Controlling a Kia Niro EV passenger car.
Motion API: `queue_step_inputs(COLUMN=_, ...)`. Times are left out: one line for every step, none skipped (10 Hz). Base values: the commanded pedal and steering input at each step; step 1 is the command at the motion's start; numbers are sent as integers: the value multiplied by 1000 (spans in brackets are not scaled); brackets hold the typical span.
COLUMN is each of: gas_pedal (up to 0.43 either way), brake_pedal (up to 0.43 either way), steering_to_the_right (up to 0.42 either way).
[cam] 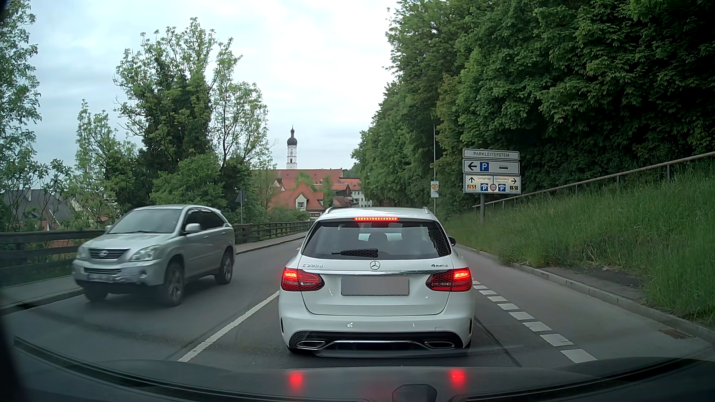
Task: Follow the waypoints while adhering to traffic rules and regulations
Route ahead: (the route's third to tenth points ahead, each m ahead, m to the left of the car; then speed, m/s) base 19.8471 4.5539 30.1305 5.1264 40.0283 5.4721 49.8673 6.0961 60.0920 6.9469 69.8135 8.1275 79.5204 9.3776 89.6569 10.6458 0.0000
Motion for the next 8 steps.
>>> queue_step_inputs(gas_pedal=0, brake_pedal=305, steering_to_the_right=-3)
queue_step_inputs(gas_pedal=0, brake_pedal=305, steering_to_the_right=-3)
queue_step_inputs(gas_pedal=0, brake_pedal=305, steering_to_the_right=-3)
queue_step_inputs(gas_pedal=0, brake_pedal=305, steering_to_the_right=-3)
queue_step_inputs(gas_pedal=0, brake_pedal=305, steering_to_the_right=-3)
queue_step_inputs(gas_pedal=0, brake_pedal=305, steering_to_the_right=-3)
queue_step_inputs(gas_pedal=0, brake_pedal=305, steering_to_the_right=-3)
queue_step_inputs(gas_pedal=0, brake_pedal=305, steering_to_the_right=-3)
